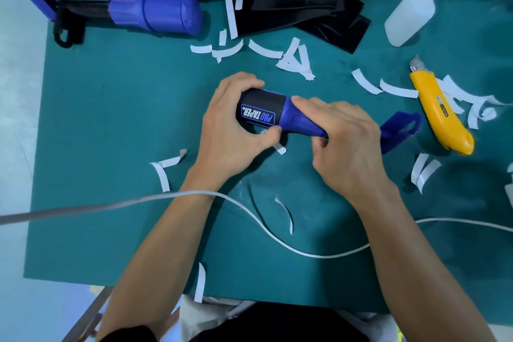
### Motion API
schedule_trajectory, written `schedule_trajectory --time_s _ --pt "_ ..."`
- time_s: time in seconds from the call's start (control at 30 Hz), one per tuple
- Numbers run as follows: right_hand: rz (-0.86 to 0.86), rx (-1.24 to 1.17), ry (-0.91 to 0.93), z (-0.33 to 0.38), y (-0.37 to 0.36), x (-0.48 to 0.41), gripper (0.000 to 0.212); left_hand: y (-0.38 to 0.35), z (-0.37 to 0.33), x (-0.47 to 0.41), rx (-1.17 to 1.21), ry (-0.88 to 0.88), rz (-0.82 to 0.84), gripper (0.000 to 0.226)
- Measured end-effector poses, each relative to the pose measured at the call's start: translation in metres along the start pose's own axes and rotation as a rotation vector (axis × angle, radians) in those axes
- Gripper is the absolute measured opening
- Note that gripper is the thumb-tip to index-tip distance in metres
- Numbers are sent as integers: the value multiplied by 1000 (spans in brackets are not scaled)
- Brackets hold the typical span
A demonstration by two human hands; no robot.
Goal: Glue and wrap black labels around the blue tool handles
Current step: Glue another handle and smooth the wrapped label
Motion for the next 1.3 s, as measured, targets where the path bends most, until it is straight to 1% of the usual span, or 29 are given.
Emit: schedule_trajectory --time_s 0.13,0.2,0.4,0.53,0.63,0.73,0.9,1.03,1.17,1.23,1.3 --pt "0 -12 23 0 0 0 66 1 -3 -2 16 -16 15 58" --pt "-2 -7 30 1 -1 0 67 3 1 -3 36 -9 15 58" --pt "-32 35 57 4 -1 1 69 4 2 1 17 38 -20 74" --pt "-36 29 55 4 -1 2 67 1 -4 0 -27 31 7 76" --pt "-35 37 58 6 -2 3 65 1 -7 -1 13 34 -1 69" --pt "-48 106 74 11 -1 3 66 2 -3 -2 87 79 -5 65" --pt "-109 178 84 20 -3 6 63 7 8 -8 150 126 20 75" --pt "-114 144 98 18 -4 5 62 8 9 -4 190 151 -28 67" --pt "-95 115 104 16 -4 1 62 4 9 5 213 211 -124 56" --pt "-90 106 102 16 -4 0 61 3 2 9 135 211 -178 51" --pt "-81 77 86 14 -4 0 62 2 -2 8 57 180 -179 49"
Point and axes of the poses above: each hand's wrist, its own x-axis away from the middle knuckle, its own y-axis out of the back of the hand, z = x × y, the point moved 9 cm from there along -x, towards the middle knuckle, and after that the axes turned 12 degrees about z, right-handed, at the moved point
